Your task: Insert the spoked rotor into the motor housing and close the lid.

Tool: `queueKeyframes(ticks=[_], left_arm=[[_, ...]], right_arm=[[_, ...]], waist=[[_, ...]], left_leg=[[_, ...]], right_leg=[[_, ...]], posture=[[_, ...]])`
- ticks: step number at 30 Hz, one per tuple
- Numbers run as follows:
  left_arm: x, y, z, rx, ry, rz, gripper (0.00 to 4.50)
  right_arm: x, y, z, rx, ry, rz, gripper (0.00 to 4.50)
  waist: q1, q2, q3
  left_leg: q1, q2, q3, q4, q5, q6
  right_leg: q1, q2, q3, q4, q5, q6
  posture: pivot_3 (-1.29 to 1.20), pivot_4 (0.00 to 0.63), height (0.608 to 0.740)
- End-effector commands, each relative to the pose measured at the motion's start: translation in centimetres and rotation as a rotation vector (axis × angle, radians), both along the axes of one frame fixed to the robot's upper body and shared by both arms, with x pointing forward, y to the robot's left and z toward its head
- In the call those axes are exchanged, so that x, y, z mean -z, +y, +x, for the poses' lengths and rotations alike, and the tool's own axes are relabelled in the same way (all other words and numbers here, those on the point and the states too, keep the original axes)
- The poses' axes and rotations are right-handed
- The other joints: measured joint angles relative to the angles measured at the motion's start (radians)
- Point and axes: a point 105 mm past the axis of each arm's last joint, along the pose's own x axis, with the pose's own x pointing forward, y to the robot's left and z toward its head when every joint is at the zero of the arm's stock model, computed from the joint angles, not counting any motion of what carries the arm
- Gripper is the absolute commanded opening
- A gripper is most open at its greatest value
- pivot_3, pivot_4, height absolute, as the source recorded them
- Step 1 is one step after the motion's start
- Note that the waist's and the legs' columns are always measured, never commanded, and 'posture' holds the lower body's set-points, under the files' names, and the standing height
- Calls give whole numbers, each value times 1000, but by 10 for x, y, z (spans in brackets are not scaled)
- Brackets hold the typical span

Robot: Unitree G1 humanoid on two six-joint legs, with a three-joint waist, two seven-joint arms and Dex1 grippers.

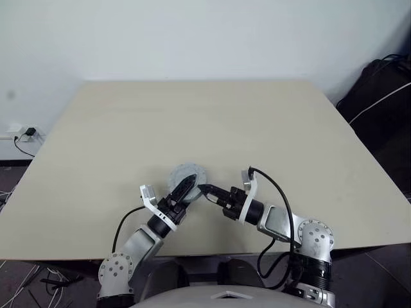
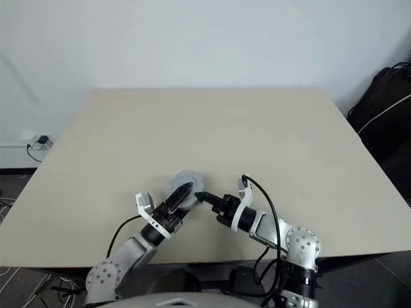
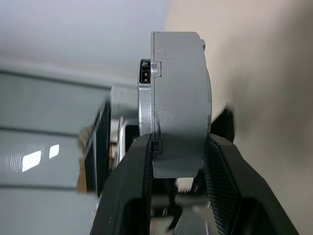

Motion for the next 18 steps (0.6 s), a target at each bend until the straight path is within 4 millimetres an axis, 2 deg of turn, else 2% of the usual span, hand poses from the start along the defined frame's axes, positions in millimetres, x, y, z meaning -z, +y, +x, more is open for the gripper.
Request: queueKeyframes(ticks=[1, 6, 9, 14, 18], left_arm=[[-14, -15, 2, -19, -27, -123, 4500], [-13, -13, 4, -46, -28, -118, 4500], [-12, -12, 4, -57, -26, -117, 3905], [-12, -10, 5, -70, -28, -114, 2366], [-12, -9, 6, -78, -28, -105, 2260]], right_arm=[[-23, 4, -2, -27, -80, 63, 1199], [-21, -2, 1, 4, -68, 46, 1199], [-20, -5, 4, 24, -66, 38, 1199], [-16, -7, 8, 44, -87, -31, 1199], [-16, -11, 14, 75, -183, -146, 1199]], waist=[[0, 0, 0], [0, 0, 0], [0, 0, 0], [1, 0, 0], [2, 0, -1]], left_leg=[[0, 0, 0, 0, 0, 0], [0, 0, 0, 1, 0, 0], [0, 0, 0, 1, 0, 0], [0, 0, 0, 1, 0, 0], [0, 0, 1, 2, 0, 1]], right_leg=[[0, 0, 0, 0, 0, 0], [0, 0, 0, 0, 1, 1], [0, 0, 1, 0, 1, 1], [0, 1, 0, 0, 3, 4], [1, 1, 1, 0, 3, 4]], posture=[[0, 0, 740], [0, 0, 740], [0, 0, 740], [0, 0, 740], [0, 0, 740]])
